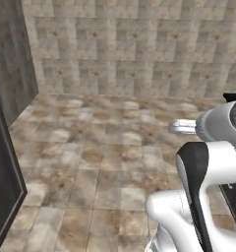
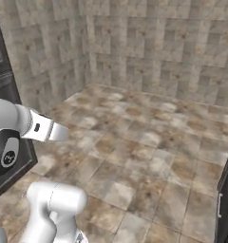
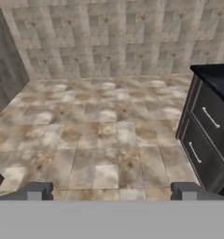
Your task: Pick the candle and candle from the dining table and place them in the open cabinet. Close the cabinet after placing the objects.
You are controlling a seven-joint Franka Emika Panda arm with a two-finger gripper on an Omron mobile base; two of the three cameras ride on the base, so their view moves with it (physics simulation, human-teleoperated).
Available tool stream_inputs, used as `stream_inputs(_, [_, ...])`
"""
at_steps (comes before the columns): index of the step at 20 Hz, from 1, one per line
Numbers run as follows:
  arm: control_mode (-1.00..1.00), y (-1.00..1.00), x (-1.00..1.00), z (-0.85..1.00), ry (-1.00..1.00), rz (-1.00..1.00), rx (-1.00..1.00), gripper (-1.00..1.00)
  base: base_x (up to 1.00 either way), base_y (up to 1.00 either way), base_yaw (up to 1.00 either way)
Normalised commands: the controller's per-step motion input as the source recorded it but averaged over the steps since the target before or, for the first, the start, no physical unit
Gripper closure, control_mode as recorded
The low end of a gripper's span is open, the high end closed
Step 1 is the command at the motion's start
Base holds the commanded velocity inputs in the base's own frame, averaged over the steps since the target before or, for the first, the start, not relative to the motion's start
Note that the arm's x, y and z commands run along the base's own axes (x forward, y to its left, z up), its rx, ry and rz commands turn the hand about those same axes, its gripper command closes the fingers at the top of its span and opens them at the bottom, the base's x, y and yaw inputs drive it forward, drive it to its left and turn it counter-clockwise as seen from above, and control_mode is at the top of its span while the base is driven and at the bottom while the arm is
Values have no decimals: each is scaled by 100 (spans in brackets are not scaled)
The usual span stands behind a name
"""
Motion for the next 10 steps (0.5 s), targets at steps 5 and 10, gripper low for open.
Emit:
stream_inputs(5, [100, 0, 0, 0, 0, 0, 0, -100, 71, 21, -24])
stream_inputs(10, [100, 0, 0, 0, 0, 0, 0, -100, 71, 28, -26])
